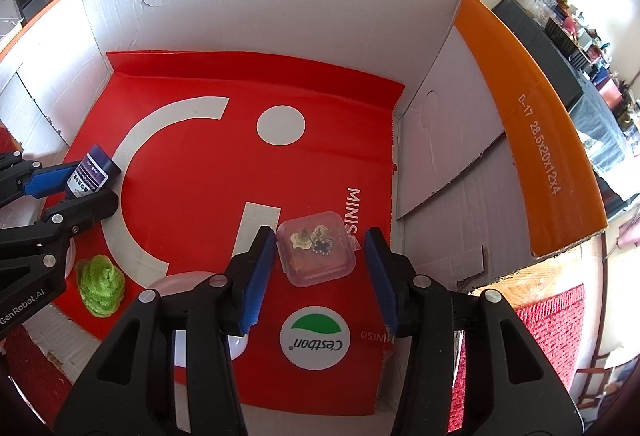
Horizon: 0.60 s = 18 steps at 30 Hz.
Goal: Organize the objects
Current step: 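Open both tools to release the bottle and the square box on the box floor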
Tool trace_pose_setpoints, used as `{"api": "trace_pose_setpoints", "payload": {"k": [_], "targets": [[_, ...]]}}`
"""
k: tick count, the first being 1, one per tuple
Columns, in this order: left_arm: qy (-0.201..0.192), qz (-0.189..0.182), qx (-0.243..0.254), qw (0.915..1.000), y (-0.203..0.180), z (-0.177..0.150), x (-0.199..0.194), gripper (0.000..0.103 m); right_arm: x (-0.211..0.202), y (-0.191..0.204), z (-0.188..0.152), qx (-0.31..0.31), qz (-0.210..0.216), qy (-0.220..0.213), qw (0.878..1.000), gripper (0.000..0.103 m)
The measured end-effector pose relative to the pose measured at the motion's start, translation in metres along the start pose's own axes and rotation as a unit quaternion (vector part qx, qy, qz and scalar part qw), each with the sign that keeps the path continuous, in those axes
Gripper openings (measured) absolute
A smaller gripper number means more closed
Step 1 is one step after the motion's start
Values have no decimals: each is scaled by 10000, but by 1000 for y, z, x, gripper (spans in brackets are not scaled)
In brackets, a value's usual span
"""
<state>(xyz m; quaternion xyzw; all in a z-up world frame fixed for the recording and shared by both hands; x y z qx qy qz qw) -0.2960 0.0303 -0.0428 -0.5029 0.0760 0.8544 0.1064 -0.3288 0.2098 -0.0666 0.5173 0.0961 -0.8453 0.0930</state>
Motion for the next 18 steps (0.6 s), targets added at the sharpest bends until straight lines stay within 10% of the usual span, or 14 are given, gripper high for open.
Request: {"api": "trace_pose_setpoints", "payload": {"k": [18], "targets": [[-165, 92, -38, 9998, -1, 5, -9, 46, -7, -5, 4, 255, -14, -85, 9996, 45]]}}
Point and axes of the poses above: each gripper's, at about its wrist camera, not at the fingertips, and x roughly the way its jaws point, y to its left, z to its top, the point moved 10 cm from there along x, roughly the way its jaws point, and after that the axes turned 4 degrees about z, right-handed, at the moved point
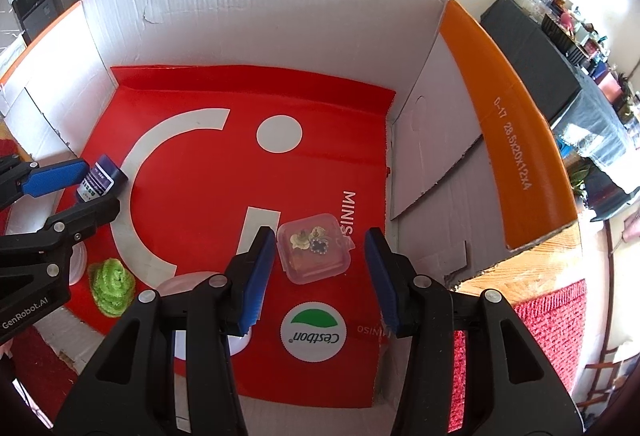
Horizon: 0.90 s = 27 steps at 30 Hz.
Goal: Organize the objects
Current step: 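Open both tools to release the bottle and the square box on the box floor, then withdraw both tools from the box toward the remaining items on the cloth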
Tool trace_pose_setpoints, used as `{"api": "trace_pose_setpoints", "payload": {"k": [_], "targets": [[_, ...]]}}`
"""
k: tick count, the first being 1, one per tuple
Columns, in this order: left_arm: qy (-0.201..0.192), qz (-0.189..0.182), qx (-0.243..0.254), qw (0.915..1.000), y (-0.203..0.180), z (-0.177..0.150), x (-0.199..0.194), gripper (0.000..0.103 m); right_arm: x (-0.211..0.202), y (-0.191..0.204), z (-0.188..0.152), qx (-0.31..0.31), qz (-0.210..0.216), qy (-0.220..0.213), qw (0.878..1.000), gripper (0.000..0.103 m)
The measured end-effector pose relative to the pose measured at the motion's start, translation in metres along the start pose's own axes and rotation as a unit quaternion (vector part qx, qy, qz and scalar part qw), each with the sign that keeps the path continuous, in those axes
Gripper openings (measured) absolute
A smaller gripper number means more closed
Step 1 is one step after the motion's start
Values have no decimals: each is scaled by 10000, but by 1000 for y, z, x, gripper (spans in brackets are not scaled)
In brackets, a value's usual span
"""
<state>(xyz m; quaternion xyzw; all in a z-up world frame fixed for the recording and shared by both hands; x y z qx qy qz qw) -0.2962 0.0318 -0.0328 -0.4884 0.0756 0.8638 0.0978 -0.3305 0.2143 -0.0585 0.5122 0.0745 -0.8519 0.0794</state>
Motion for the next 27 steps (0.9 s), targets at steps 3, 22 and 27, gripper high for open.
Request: {"api": "trace_pose_setpoints", "payload": {"k": [3, 22, 27], "targets": [[14, -14, -22, 10000, 2, -1, 1, 46, -2, -1, 1, 31, -11, -25, 10000, 45], [-482, -149, -337, 9982, 5, -3, -34, 46, -33, -6, 11, 145, 371, -565, 9976, 50], [-813, -76, -438, 9957, 8, -9, -59, 57, -62, -1, 11, 89, 438, -1001, 9940, 56]]}}
Point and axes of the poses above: each gripper's, at about its wrist camera, not at the fingertips, and x roughly the way its jaws point, y to its left, z to its top, the point moved 10 cm from there along x, roughly the way its jaws point, and after that the axes turned 4 degrees about z, right-handed, at the moved point
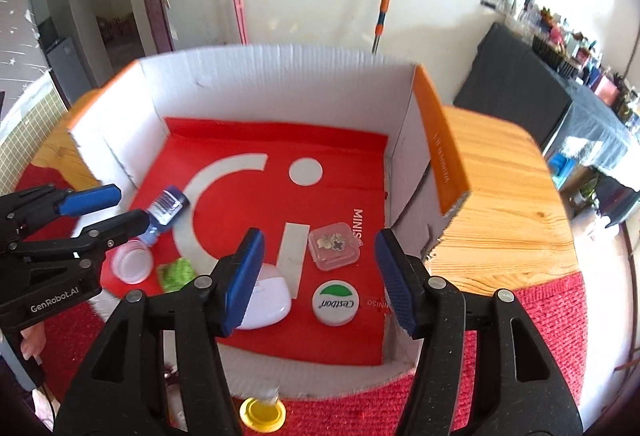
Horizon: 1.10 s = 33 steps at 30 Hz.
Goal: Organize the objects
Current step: 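Withdraw both tools from the box toward the remaining items on the cloth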
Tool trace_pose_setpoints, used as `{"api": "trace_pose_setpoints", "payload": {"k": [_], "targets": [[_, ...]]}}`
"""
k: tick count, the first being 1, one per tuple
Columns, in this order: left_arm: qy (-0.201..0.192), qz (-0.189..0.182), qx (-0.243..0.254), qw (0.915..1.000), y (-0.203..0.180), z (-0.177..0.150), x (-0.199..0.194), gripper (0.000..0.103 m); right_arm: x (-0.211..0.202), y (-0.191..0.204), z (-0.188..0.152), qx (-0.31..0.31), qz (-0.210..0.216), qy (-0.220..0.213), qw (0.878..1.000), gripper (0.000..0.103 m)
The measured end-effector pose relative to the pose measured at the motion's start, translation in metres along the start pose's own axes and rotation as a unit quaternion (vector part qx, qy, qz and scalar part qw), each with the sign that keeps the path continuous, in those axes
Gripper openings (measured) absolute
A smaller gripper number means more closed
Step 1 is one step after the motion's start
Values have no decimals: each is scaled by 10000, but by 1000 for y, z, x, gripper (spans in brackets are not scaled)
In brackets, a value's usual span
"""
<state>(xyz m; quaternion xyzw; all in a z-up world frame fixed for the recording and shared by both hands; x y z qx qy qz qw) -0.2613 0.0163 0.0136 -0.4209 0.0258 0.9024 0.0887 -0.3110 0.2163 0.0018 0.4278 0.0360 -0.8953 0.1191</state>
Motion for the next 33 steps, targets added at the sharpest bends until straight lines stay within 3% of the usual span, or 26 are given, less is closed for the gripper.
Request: {"api": "trace_pose_setpoints", "payload": {"k": [3, 11, 20, 27, 33], "targets": [[-237, 95, -6, 9997, 1, -2, -18, 61, -18, 4, 1, -5, 65, -237, 9997, 59], [-916, 290, -19, 9954, -6, -14, -72, 81, -80, 29, -15, -143, 95, -978, 9951, 76], [-1337, 176, -163, 9907, -22, -44, -110, 89, -120, 35, -50, -97, 120, -1429, 9896, 81], [-1402, 138, -288, 9896, -27, -69, -113, 93, -133, 35, -81, -40, 2, -1617, 9868, 85], [-1168, 66, -324, 9926, -32, -95, -96, 94, -127, 35, -104, 100, 67, -1589, 9872, 86]]}}
Point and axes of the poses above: each gripper's, at about its wrist camera, not at the fingertips, and x roughly the way its jaws point, y to its left, z to its top, the point moved 10 cm from there along x, roughly the way its jaws point, and after that the axes turned 4 degrees about z, right-handed, at the moved point
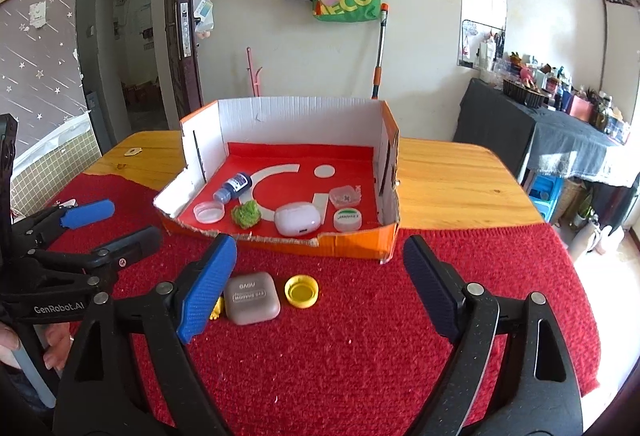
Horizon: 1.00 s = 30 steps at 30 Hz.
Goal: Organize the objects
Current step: 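Withdraw both tools from the box toward the remaining items on the cloth, then grasp the blue-labelled eye-drop bottle with the left tool while the right tool grasps the yellow cap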
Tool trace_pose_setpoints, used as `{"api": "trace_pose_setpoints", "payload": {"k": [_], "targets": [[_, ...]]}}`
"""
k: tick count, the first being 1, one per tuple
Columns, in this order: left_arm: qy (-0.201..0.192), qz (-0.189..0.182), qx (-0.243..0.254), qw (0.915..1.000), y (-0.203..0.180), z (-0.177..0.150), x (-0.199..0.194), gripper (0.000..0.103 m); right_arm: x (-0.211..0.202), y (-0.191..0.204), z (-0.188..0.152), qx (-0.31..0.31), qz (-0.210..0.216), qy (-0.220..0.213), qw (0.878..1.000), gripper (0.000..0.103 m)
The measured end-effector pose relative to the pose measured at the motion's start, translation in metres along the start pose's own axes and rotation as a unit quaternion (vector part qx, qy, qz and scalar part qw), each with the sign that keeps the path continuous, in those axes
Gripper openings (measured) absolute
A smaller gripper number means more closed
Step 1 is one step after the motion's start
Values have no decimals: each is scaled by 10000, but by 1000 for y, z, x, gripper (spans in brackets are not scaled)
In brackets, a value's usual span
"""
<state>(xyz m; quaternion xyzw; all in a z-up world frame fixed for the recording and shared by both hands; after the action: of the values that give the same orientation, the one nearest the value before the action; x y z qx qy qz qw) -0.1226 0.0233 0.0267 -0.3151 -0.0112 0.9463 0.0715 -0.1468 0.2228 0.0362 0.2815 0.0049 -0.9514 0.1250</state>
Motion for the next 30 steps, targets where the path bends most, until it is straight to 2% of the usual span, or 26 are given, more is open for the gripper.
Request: {"api": "trace_pose_setpoints", "payload": {"k": [4, 13, 21, 30], "targets": [[205, -17, -25, 9998, 0, -21, 9, 94, 2, -3, -20, 120, -3, 39, 9999, 86], [674, -67, -18, 9977, -2, -57, 26, 94, 25, -14, -69, 573, 20, 464, 9973, 86], [1078, -191, 75, 9940, -11, -72, 36, 94, 31, -17, -74, 609, 48, 555, 9966, 86], [1161, 88, 328, 9927, -8, -71, 46, 94, 41, -21, -76, 683, 150, 719, 9950, 86]]}}
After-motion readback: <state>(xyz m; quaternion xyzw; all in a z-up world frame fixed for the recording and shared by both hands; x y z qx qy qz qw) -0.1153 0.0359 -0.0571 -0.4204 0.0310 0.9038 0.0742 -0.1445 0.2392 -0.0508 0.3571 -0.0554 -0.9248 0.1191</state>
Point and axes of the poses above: each gripper's, at about its wrist camera, not at the fingertips, and x roughly the way its jaws point, y to its left, z to its top, the point moved 10 cm from there along x, roughly the way its jaws point, and after that the axes turned 4 degrees about z, right-handed, at the moved point
